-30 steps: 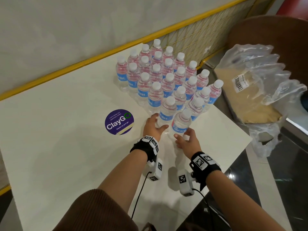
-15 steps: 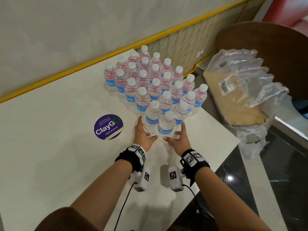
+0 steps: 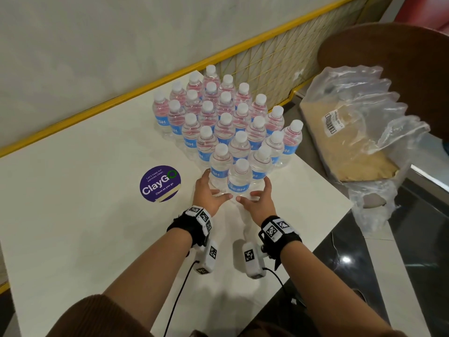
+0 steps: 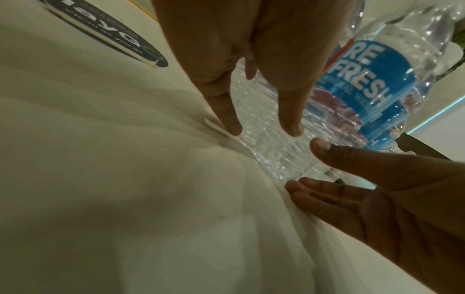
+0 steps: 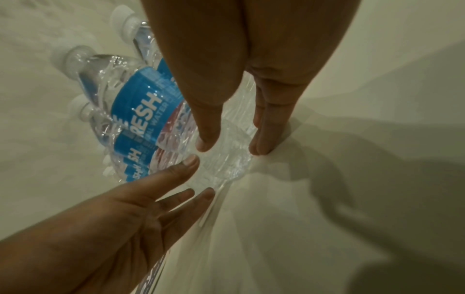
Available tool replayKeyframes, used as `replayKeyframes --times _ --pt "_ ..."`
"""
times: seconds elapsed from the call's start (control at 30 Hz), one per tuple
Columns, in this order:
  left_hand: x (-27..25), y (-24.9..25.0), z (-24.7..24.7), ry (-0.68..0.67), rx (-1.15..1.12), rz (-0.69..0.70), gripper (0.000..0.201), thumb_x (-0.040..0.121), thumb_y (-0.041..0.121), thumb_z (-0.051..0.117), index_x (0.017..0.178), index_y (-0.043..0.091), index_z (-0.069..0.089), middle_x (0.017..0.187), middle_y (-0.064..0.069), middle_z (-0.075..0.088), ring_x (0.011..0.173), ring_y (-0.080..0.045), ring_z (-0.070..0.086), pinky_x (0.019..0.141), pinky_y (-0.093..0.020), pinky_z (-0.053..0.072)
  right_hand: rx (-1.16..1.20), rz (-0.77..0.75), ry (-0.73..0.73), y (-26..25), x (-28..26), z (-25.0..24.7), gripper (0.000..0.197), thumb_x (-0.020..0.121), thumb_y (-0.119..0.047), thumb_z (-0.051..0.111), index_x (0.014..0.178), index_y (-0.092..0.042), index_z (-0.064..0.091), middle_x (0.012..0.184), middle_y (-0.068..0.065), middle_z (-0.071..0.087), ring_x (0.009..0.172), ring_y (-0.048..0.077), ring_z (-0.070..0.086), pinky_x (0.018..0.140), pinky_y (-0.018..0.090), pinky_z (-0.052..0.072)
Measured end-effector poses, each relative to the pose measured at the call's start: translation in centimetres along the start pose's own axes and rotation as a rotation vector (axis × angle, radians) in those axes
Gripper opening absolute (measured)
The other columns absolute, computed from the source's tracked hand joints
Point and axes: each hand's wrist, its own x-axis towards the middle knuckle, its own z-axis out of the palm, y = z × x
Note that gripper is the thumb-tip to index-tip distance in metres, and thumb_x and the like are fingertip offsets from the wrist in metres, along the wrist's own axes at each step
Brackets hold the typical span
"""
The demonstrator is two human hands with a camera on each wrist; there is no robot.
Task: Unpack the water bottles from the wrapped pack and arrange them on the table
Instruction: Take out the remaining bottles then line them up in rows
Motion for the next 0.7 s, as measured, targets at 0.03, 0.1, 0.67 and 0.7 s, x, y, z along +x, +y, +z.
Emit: replayKeyframes --times 0.03,0.1,0.67,0.7 --pt "-0.1 0.0 0.0 0.048 0.017 -0.010 0.079 0.069 0.014 0.083 0.135 0.015 0.039 0.123 -0.004 0.043 0.080 -0.015 0.060 0.080 -0.027 0.049 0.019 0.015 0.013 0.1 -0.2 0.0 0.092 0.073 -0.025 0.079 0.140 -0.028 0.016 0.110 0.006 0.054 0.094 0.019 0.060 0.096 0.040 0.049" --pt "-0.7 0.0 0.2 0.118 0.069 -0.018 0.050 0.071 0.019 0.082 0.107 0.013 0.048 0.108 -0.009 0.052 0.068 -0.013 0.055 0.073 -0.025 0.045 0.031 0.023 0.016 0.5 -0.7 0.0 0.075 0.073 -0.025 0.079 0.129 -0.024 0.028 0.108 0.007 0.056 0.087 0.019 0.062 0.093 0.040 0.051" --pt "-2.7 -0.1 1.4 -0.048 0.074 -0.043 0.064 0.079 0.016 0.074 0.134 0.009 0.044 0.133 -0.006 0.054 0.110 -0.016 0.060 0.085 -0.021 0.044 -0.100 -0.048 -0.144 1.3 -3.1 0.0 0.077 0.083 -0.018 0.070 0.147 -0.022 0.027 0.136 0.002 0.048 0.096 0.016 0.062 0.096 0.035 0.050" --pt "-2.7 -0.1 1.3 -0.034 0.040 -0.057 0.072 0.077 0.015 0.076 0.138 0.010 0.038 0.137 -0.006 0.049 0.107 -0.016 0.060 0.085 -0.023 0.044 -0.071 -0.040 -0.126 1.3 -2.9 -0.2 0.079 0.082 -0.018 0.071 0.147 -0.022 0.025 0.137 0.004 0.047 0.093 0.016 0.062 0.096 0.038 0.050"
